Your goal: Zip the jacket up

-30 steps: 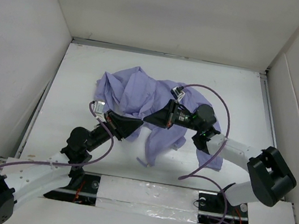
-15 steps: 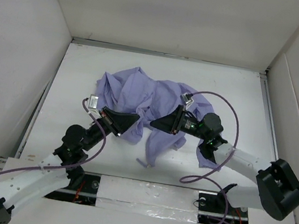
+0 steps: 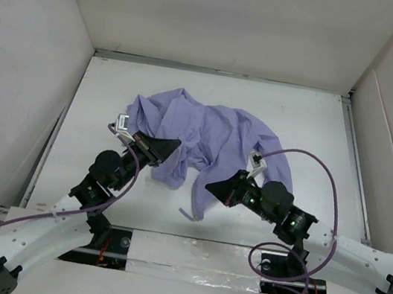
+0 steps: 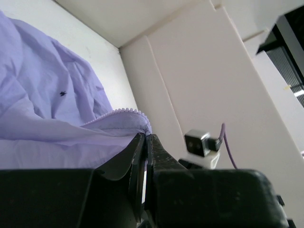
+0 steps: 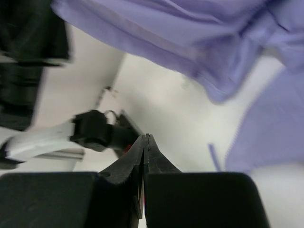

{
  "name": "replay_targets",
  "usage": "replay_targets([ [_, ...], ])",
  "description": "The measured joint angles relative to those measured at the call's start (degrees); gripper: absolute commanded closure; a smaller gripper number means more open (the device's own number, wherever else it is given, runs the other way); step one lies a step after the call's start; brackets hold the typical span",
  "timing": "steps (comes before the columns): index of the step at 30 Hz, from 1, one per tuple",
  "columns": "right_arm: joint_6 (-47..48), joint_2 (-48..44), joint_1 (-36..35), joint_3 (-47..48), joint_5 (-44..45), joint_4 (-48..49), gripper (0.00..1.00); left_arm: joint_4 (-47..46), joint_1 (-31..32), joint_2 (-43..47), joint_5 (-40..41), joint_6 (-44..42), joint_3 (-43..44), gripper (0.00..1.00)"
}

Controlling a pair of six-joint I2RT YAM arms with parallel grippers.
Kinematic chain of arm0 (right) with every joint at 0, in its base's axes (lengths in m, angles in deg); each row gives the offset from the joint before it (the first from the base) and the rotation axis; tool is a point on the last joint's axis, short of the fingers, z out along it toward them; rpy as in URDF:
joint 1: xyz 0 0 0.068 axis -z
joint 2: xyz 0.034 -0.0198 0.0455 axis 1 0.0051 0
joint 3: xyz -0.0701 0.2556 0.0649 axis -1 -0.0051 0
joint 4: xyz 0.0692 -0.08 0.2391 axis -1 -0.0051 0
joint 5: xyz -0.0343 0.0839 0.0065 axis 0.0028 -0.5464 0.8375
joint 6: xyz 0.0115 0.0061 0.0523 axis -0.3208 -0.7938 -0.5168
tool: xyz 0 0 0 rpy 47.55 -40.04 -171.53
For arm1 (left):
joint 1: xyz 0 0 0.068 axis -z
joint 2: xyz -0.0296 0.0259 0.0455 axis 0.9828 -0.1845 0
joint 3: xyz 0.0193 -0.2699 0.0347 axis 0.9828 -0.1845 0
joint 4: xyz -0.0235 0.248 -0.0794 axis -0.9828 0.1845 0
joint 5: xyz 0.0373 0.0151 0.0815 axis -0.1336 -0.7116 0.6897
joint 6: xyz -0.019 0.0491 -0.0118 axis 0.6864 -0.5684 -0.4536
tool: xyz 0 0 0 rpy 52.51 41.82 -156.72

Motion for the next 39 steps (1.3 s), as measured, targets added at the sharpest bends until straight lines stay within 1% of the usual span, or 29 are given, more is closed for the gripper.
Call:
replay_targets([
  [4,0.00,3.37,-2.34,-0.31,3.39,-6.34,1.00,2.99,-0.33,-2.29,1.55,0.85,2.67,1.00],
  [6,0.50,5.22,-6.05,-0.02,7.15,-8.63,1.00,3.54,-0.33,-2.62,1.75,0.81,2.93,1.00],
  [8,0.90,6.51,-12.20,0.15,12.35,-10.21,1.00,3.96,-0.33,-2.62,1.88,0.46,3.04,1.00],
  [10,0.81,7.89,-16.57,0.48,14.88,-11.10,1.00,4.15,-0.33,-2.64,2.01,-0.09,3.13,1.00],
  [11,0.83,8.87,-17.44,0.83,15.56,-11.58,1.00,4.20,-0.33,-2.67,2.08,-0.42,3.17,1.00],
  [14,0.92,11.89,-17.68,0.74,16.50,-10.93,1.00,4.39,-0.33,-2.84,2.21,-1.31,3.43,1.00],
  [16,0.94,12.24,-17.68,-1.05,16.31,-8.61,1.00,4.42,-0.33,-2.95,2.27,-1.81,3.48,1.00],
  [18,0.76,11.06,-17.68,-3.74,15.87,-5.99,1.00,4.44,-0.33,-2.95,2.27,-2.27,3.48,1.00],
  [21,0.02,6.84,-17.68,-8.00,16.74,-4.20,1.00,4.55,-0.33,-2.93,2.32,-3.02,3.48,1.00],
  [22,-0.20,5.51,-17.68,-8.92,17.25,-4.17,0.94,4.66,-0.33,-2.93,2.36,-3.39,3.48,1.00],
  [23,-0.39,4.44,-17.68,-9.42,17.84,-4.37,0.78,4.81,-0.33,-2.93,2.43,-3.80,3.50,1.00],
  [26,-0.66,3.45,-17.68,-9.62,18.80,-4.11,0.66,6.03,-0.33,-3.30,2.49,-5.11,4.13,1.00],
  [28,-0.63,4.87,-17.68,-9.62,18.75,-3.23,0.63,6.29,-0.33,-3.82,2.45,-5.88,4.83,1.00],
  [31,-0.35,9.60,-17.68,-9.62,17.94,-1.14,0.60,6.32,-0.33,-3.96,2.36,-6.60,5.03,1.00],
  [33,-0.31,12.09,-17.68,-9.62,17.84,-0.70,0.56,6.36,-0.33,-3.96,2.21,-6.93,5.03,1.00],
  [39,-0.13,14.29,-16.35,-11.17,17.35,2.84,0.54,6.56,-0.33,-3.96,1.60,-7.69,5.03,1.00],
])
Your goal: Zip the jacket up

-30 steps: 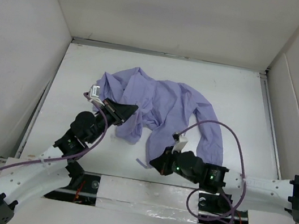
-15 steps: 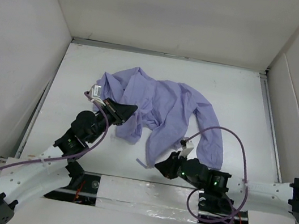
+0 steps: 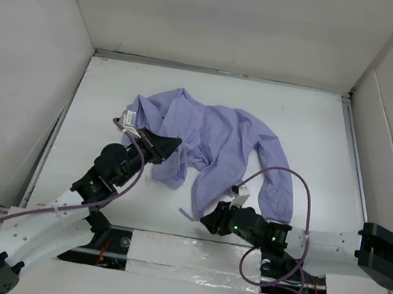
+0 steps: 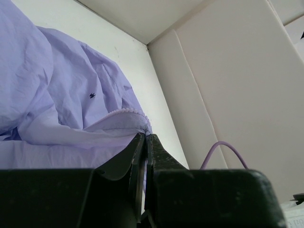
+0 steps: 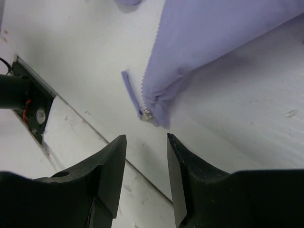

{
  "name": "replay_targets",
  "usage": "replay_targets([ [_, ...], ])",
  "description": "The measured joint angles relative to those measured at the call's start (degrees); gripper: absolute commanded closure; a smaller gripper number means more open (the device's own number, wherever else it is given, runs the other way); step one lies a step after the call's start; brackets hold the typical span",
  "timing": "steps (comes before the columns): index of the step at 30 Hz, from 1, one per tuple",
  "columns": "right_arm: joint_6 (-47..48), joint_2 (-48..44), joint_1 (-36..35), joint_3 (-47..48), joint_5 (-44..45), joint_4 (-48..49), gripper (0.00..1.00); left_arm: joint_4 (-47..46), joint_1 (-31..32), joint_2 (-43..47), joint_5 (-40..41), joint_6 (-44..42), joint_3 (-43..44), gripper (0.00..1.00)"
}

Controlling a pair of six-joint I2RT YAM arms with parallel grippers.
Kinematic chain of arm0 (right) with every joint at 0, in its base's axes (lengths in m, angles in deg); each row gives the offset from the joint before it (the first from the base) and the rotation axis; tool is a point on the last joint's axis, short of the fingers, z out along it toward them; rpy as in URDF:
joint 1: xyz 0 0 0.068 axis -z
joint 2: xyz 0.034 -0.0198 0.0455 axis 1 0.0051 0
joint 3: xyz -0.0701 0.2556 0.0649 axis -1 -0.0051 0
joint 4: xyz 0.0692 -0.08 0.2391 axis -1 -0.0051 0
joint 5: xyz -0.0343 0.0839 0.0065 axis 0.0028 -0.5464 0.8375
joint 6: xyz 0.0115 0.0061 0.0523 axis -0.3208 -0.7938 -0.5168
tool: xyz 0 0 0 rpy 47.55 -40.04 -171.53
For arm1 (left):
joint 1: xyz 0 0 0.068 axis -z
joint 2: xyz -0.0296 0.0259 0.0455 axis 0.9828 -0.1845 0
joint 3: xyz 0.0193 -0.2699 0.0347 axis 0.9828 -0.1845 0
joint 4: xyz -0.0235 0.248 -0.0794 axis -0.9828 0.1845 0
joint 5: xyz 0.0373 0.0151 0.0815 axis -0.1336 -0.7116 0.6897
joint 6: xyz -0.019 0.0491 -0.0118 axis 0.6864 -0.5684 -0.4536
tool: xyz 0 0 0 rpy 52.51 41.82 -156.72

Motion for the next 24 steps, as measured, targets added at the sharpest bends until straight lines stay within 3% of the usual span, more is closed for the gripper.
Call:
replay_targets([
  [13,2.12,9.18,4.85,-0.70,-5.31,8.59,0.55,0.39,0.00,-0.50,-1.07,-0.50,0.00,1.00],
  [24,2.69,13.03,5.99,-0.20,-7.30,12.85,0.66,0.39,0.00,-0.50,-1.18,-0.61,0.00,1.00],
])
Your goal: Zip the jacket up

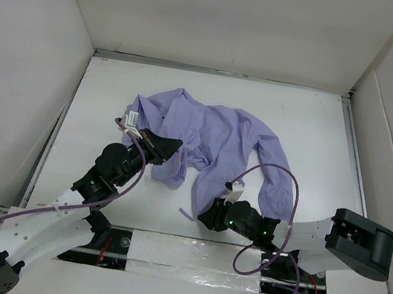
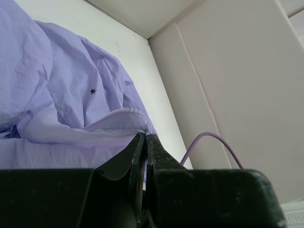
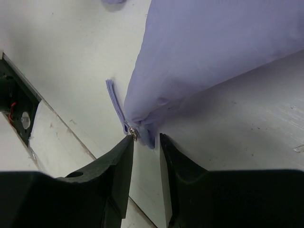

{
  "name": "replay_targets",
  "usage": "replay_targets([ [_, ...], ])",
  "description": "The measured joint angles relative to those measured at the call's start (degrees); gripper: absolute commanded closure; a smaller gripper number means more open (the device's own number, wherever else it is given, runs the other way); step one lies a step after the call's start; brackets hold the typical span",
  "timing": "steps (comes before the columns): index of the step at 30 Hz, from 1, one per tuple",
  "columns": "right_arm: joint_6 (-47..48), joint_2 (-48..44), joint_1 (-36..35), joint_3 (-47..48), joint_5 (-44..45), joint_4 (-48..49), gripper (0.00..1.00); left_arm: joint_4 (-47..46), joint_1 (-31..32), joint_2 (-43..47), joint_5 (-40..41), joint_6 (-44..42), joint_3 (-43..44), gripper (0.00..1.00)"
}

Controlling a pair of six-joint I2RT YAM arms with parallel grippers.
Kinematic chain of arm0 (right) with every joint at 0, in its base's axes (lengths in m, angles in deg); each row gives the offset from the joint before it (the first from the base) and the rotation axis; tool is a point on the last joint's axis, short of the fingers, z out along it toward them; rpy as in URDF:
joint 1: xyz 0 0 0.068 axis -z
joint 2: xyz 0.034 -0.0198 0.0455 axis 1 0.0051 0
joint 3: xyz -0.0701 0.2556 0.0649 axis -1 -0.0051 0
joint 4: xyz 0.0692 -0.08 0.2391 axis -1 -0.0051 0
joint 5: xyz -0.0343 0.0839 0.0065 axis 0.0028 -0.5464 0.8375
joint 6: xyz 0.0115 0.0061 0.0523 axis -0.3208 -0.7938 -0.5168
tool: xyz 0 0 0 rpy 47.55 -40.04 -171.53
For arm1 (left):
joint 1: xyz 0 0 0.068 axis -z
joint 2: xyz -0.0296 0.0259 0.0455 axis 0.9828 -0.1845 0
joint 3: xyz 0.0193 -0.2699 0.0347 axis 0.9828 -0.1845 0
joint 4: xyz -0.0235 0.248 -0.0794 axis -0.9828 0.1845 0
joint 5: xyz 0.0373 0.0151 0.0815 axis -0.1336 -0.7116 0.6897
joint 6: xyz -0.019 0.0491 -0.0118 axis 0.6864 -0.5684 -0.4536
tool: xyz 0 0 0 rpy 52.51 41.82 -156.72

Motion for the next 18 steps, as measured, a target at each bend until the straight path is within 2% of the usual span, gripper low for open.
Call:
replay_targets([
  [5,-0.17,1.46,0.33,-0.02,-0.15,1.84,0.71,0.00,0.00,-0.02,-0.28,0.00,0.00,1.00],
  [9,-0.35,3.02,0.70,-0.13,-0.42,3.76,0.87,0.00,0.00,-0.02,-0.37,0.02,0.00,1.00],
  [12,-0.66,3.06,0.70,-0.22,-0.46,4.31,0.94,0.00,0.00,0.02,-0.37,0.04,0.00,1.00],
  [15,-0.57,1.73,0.70,-0.42,-0.68,5.25,0.98,0.00,0.00,0.02,-0.35,0.07,0.00,1.00],
  [18,0.04,-3.45,0.70,-0.26,-0.92,4.57,1.00,0.00,0.00,0.11,-0.33,0.11,0.00,1.00],
])
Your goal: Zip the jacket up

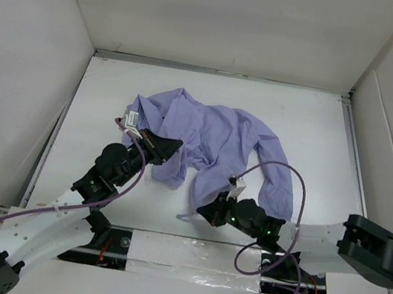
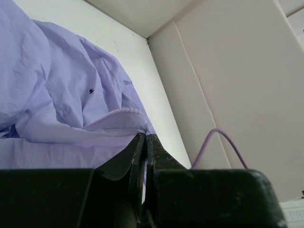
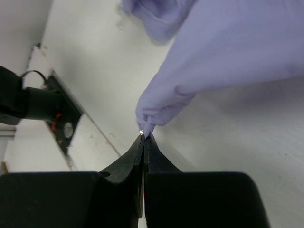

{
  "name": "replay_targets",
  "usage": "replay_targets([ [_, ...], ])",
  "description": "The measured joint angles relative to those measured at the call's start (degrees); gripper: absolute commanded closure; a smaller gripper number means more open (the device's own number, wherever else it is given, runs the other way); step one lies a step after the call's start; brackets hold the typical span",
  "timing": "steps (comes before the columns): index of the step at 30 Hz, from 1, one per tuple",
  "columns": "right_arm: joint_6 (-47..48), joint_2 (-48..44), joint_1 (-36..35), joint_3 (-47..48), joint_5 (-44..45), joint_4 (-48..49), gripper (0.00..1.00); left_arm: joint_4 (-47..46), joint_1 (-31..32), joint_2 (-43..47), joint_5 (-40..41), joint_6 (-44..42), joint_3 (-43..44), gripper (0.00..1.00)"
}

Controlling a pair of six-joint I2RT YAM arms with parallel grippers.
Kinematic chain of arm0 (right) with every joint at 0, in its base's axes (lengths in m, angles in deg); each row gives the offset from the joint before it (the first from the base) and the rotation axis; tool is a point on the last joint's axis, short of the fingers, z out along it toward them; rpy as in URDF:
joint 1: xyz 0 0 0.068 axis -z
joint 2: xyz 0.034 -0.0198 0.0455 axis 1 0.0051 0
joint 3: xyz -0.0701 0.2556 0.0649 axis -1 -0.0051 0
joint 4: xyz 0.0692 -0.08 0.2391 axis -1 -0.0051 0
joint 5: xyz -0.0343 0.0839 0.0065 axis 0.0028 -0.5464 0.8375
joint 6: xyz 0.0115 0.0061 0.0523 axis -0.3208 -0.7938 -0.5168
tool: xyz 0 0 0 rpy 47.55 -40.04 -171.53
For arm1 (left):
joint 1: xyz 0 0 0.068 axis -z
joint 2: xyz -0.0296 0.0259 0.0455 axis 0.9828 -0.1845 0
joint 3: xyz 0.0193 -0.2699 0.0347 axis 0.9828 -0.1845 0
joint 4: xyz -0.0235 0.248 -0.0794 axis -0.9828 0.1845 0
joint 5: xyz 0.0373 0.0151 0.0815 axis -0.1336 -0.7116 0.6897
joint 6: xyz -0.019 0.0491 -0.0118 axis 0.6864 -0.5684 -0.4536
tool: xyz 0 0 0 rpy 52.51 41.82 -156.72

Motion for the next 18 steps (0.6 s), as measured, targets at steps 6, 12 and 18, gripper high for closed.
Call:
replay_targets([
  [6,3.56,-12.22,0.96,5.60,-0.92,-4.22,1.00,-0.04,0.00,0.02,0.00,0.26,0.00,1.00],
  [12,8.31,-21.79,8.37,13.33,-5.99,-4.02,1.00,-0.07,0.00,0.02,0.00,0.72,0.00,1.00],
  [18,5.73,-17.70,16.50,13.97,-12.83,8.98,1.00,-1.70,0.00,0.44,-0.46,2.01,0.00,1.00],
])
